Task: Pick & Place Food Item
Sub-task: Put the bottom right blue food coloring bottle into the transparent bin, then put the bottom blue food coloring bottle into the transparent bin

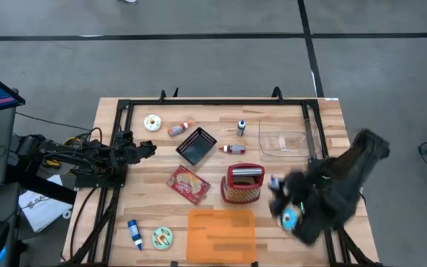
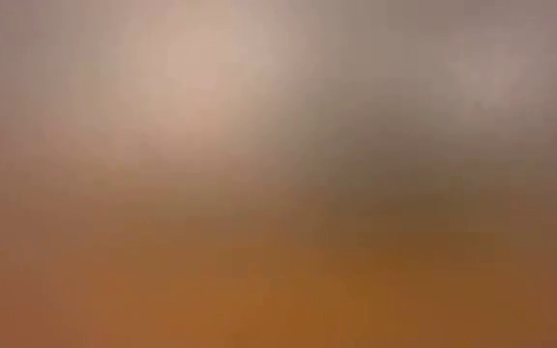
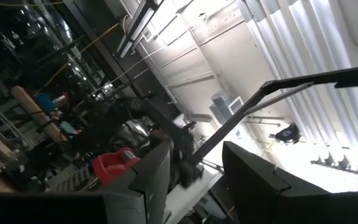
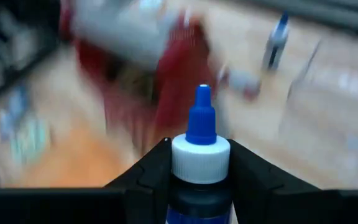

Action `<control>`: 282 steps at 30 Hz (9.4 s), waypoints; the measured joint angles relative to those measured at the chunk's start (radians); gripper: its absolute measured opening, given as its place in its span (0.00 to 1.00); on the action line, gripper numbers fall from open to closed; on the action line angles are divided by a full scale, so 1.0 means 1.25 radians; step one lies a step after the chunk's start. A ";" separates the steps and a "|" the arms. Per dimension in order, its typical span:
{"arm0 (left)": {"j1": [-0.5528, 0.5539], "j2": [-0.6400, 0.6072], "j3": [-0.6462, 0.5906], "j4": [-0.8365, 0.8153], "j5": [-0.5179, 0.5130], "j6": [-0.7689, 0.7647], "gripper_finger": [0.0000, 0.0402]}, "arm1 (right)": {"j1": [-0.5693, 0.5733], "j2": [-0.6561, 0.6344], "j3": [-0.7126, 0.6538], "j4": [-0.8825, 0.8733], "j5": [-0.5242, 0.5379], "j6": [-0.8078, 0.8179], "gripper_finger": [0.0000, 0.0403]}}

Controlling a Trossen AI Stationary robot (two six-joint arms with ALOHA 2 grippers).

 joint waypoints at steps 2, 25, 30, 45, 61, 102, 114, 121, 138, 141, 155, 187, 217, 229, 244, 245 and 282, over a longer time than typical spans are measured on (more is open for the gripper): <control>0.000 0.003 0.000 0.000 0.000 0.004 0.36 | -0.037 -0.058 -0.065 -0.007 0.046 -0.027 0.29; 0.000 0.006 0.000 0.001 -0.087 0.104 0.36 | -0.642 -0.440 -0.826 0.649 0.304 -0.291 0.28; 0.000 0.006 0.000 0.002 -0.106 0.102 0.36 | -0.708 -0.371 -0.937 0.910 0.303 -0.373 0.28; 0.000 0.006 0.000 0.022 -0.115 0.081 0.36 | -0.735 -0.077 -0.983 1.173 0.298 -0.360 0.28; -0.002 0.006 0.000 0.022 -0.105 0.081 0.36 | -0.731 -0.018 -0.982 1.217 0.276 -0.313 0.58; -0.410 0.290 0.567 -1.388 0.338 0.277 0.36 | -0.253 -0.738 -0.679 1.224 0.248 -1.098 0.53; -0.738 0.578 0.587 -1.326 0.249 0.296 0.36 | -0.192 -0.712 -0.678 1.265 0.265 -1.096 0.53; -0.761 0.674 0.587 -1.251 0.161 0.359 0.47 | -0.190 -0.702 -0.678 1.284 0.266 -1.069 0.53; -0.787 0.799 0.536 -1.211 0.059 0.390 0.67 | -0.190 -0.694 -0.678 1.310 0.266 -1.069 0.53; -0.785 0.795 0.523 -1.213 0.030 0.334 0.62 | -0.189 -0.691 -0.678 1.311 0.265 -1.060 0.53; -0.680 0.620 0.501 -1.280 -0.148 0.228 0.28 | -0.187 -0.624 -0.678 1.372 0.248 -1.049 0.53; 0.187 0.697 0.947 -0.705 -0.008 0.718 0.34 | -0.665 -0.260 -0.202 1.190 -0.350 -1.147 0.55; 0.245 0.757 1.070 -0.686 -0.010 0.707 0.34 | -0.745 -0.143 -0.138 1.278 -0.450 -1.284 0.66; 0.240 0.757 1.069 -0.690 -0.011 0.691 0.34 | -0.746 -0.111 -0.137 1.269 -0.474 -1.257 0.66; 0.229 0.757 1.069 -0.703 -0.010 0.690 0.34 | -0.736 -0.102 -0.138 1.290 -0.471 -1.257 0.38; 0.229 0.757 1.069 -0.703 -0.010 0.691 0.34 | -0.736 -0.102 -0.138 1.291 -0.471 -1.257 0.35; 0.208 0.501 1.029 -1.305 -0.245 0.693 0.66 | -0.854 -0.302 -0.143 0.709 -0.318 -1.234 0.30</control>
